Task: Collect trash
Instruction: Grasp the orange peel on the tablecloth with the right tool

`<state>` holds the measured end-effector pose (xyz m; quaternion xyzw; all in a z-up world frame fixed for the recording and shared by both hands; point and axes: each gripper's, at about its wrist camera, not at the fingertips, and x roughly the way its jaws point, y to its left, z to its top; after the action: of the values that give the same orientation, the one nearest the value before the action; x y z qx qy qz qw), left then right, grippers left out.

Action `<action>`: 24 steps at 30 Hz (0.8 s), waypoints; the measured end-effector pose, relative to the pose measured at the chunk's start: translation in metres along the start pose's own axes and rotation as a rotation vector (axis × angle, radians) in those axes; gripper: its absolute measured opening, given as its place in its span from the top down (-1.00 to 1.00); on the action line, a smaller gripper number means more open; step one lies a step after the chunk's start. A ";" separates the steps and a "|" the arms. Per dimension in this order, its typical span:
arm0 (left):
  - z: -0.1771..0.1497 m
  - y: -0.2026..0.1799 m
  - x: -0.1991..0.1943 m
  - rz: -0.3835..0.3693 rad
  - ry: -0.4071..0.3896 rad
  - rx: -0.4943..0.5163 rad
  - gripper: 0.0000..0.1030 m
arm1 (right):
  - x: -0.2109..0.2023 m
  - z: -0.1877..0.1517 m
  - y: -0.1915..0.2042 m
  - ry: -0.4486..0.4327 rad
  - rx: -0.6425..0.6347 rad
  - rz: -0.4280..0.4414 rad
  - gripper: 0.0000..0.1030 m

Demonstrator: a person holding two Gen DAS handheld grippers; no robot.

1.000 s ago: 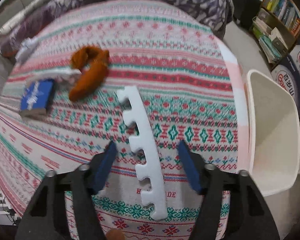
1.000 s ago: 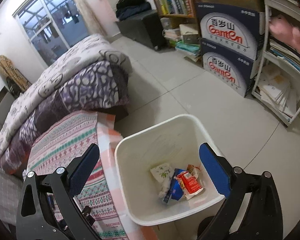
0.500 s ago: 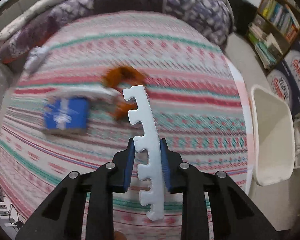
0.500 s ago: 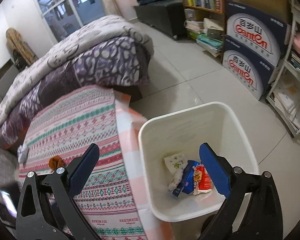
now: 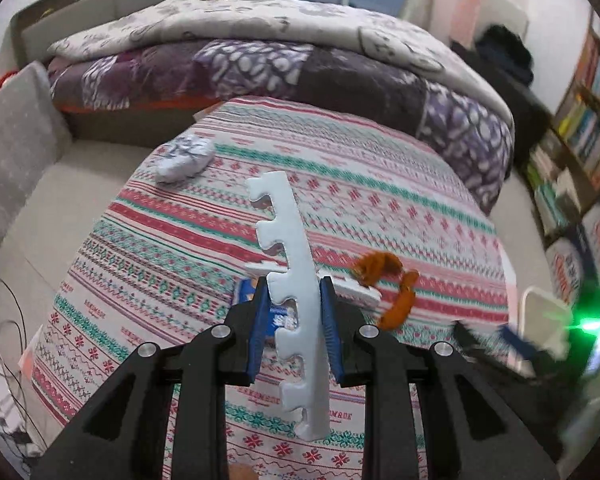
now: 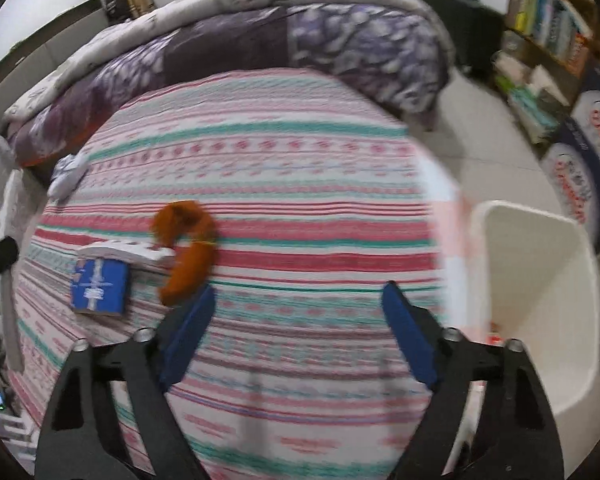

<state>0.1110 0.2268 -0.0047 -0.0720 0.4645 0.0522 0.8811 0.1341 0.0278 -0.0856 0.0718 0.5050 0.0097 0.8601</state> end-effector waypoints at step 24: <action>0.011 0.040 0.001 0.028 -0.011 -0.085 0.49 | 0.025 0.010 0.058 -0.009 -0.010 0.089 0.61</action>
<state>0.1145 0.2683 -0.0022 -0.1024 0.4582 0.0845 0.8789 0.1583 0.0867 -0.0949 0.0902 0.4976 0.0502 0.8613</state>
